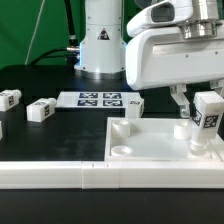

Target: Assemble one leg

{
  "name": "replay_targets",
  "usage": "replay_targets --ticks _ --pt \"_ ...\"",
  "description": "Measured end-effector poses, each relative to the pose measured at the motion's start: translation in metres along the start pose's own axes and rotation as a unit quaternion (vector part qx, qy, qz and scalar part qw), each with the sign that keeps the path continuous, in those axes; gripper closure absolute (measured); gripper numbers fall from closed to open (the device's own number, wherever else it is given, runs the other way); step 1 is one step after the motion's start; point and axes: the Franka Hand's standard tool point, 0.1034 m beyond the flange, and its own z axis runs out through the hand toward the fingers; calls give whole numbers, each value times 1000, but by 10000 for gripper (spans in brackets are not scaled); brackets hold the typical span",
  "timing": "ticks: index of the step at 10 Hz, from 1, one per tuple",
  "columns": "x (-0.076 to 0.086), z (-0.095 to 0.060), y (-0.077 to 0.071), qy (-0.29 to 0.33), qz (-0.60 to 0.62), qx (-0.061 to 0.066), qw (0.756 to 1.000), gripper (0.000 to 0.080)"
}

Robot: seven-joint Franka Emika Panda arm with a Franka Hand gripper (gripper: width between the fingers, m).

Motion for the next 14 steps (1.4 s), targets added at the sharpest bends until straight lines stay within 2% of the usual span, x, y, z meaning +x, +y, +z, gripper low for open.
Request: replay_targets --ticks 1,8,12,14 --pt "1 2 2 22 0 -6 1000 511" --pt "-6 12 -2 42 -3 -10 999 511" --pt "-9 11 -1 82 -4 -20 996 511" --pt "-9 11 -1 82 -4 -20 996 510"
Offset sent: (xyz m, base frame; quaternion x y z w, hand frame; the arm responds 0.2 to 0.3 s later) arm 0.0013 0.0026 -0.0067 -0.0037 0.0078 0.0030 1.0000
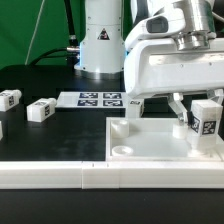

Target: Assemble one leg

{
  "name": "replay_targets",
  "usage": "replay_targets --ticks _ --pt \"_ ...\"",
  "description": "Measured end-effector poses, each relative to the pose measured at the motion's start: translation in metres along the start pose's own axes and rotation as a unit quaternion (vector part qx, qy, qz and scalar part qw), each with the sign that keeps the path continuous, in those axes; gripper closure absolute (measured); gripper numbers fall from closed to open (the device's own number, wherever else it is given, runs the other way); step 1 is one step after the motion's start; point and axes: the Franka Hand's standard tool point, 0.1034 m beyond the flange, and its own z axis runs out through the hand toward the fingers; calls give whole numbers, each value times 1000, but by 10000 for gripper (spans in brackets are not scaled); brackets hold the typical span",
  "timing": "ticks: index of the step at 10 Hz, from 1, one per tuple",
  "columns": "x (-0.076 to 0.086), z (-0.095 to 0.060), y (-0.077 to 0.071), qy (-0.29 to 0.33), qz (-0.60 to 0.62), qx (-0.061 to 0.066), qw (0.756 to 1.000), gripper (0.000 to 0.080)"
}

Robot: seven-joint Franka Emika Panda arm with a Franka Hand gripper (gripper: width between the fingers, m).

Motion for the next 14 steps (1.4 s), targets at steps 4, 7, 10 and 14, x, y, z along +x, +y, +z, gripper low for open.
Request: replay_targets --ticks 4,7,10,14 --pt "0 0 0 0 0 0 1000 165" --pt "1 -1 0 -6 0 1 1000 151" --pt "24 -24 -1 -19 -2 6 1000 151" --pt "12 -11 8 -97 3 16 995 151"
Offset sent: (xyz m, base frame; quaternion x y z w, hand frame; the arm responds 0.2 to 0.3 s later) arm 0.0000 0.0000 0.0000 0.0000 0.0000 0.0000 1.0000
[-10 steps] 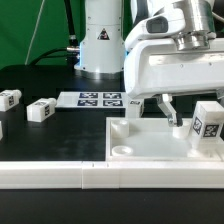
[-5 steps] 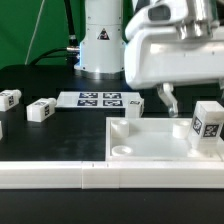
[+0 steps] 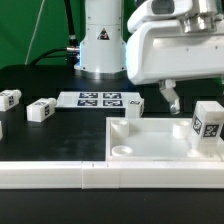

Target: Assemble one leg

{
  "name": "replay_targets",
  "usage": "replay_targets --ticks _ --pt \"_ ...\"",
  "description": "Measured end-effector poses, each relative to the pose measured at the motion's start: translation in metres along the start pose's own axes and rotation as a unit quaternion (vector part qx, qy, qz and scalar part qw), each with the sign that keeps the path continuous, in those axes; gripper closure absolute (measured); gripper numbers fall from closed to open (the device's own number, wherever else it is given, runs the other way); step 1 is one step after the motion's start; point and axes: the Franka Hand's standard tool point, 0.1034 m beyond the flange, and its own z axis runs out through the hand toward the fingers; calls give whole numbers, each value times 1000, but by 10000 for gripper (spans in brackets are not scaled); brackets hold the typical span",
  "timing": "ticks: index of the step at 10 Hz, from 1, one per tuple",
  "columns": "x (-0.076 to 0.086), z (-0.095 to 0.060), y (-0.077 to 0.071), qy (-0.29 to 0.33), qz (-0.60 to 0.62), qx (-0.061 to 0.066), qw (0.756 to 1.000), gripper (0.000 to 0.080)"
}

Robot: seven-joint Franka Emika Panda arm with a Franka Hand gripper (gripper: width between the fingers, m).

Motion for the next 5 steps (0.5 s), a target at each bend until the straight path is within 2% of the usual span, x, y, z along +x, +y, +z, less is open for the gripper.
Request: replay_targets --ticks 1,2,4,5 --pt "5 0 5 -33 4 5 999 151" --pt "4 1 3 -88 7 16 996 151" --pt "9 3 2 -154 13 31 987 151" --pt "6 1 -3 -204 19 40 978 151"
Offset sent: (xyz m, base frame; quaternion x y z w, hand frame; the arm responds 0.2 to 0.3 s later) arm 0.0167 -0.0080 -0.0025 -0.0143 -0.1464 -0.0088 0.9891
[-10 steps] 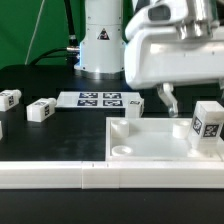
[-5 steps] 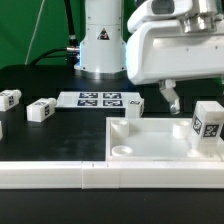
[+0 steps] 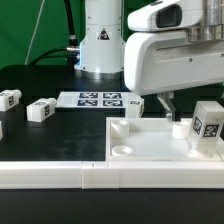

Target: Assemble one leg

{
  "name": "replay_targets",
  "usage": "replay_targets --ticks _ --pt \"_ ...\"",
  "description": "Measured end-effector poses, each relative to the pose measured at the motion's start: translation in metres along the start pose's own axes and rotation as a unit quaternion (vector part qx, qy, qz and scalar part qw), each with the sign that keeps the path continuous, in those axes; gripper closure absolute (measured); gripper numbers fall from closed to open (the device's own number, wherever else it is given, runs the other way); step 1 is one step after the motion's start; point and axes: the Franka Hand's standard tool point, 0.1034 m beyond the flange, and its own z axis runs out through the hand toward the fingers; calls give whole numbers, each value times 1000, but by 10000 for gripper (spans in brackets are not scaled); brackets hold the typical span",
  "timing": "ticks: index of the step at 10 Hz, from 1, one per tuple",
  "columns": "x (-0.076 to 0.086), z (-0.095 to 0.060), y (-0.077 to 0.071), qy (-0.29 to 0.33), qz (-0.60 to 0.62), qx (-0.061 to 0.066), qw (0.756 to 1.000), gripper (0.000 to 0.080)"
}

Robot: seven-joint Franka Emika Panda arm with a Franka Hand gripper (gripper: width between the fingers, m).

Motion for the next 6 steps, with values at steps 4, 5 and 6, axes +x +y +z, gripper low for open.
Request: replay_targets --ticks 4,5,6 --pt "10 -2 0 10 -5 0 1000 161" --pt "10 -2 -1 9 -5 0 1000 161" --pt "10 -2 -1 9 -5 0 1000 350"
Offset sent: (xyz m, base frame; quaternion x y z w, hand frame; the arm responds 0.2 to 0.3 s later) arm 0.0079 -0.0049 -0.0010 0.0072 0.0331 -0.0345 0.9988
